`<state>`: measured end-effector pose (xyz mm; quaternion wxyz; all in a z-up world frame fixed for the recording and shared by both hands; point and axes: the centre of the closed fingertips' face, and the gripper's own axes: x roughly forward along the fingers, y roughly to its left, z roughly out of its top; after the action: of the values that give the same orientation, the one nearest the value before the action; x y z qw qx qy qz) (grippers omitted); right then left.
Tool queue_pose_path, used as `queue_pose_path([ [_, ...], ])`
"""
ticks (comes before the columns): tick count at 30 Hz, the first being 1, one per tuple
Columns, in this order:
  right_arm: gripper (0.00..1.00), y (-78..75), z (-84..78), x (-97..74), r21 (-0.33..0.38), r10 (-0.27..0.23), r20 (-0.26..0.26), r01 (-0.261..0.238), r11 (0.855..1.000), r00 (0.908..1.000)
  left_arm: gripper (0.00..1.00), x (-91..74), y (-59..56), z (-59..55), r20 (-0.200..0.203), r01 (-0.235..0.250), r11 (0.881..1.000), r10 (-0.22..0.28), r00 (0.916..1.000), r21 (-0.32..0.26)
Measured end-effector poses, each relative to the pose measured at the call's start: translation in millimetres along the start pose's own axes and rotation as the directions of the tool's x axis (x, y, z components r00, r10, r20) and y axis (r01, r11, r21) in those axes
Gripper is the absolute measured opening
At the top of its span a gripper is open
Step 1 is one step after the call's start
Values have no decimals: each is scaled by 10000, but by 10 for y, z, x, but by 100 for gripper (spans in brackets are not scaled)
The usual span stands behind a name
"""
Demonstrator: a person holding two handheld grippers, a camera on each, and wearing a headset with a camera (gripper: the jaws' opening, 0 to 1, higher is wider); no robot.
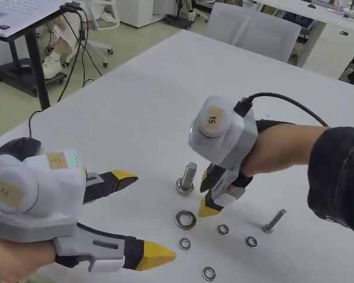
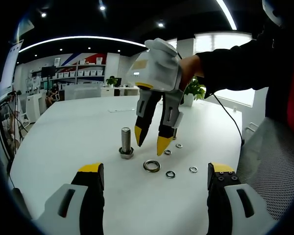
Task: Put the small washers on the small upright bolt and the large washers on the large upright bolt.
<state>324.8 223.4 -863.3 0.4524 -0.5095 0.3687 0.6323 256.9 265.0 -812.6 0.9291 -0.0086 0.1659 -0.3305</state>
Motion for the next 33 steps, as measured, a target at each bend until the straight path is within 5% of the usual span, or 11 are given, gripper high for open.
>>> queue_pose_path([
  [33, 30, 182, 22, 157, -620, 168, -179, -179, 9979, 9997, 86, 7, 3, 97, 178, -199, 9998, 200, 9996, -39],
])
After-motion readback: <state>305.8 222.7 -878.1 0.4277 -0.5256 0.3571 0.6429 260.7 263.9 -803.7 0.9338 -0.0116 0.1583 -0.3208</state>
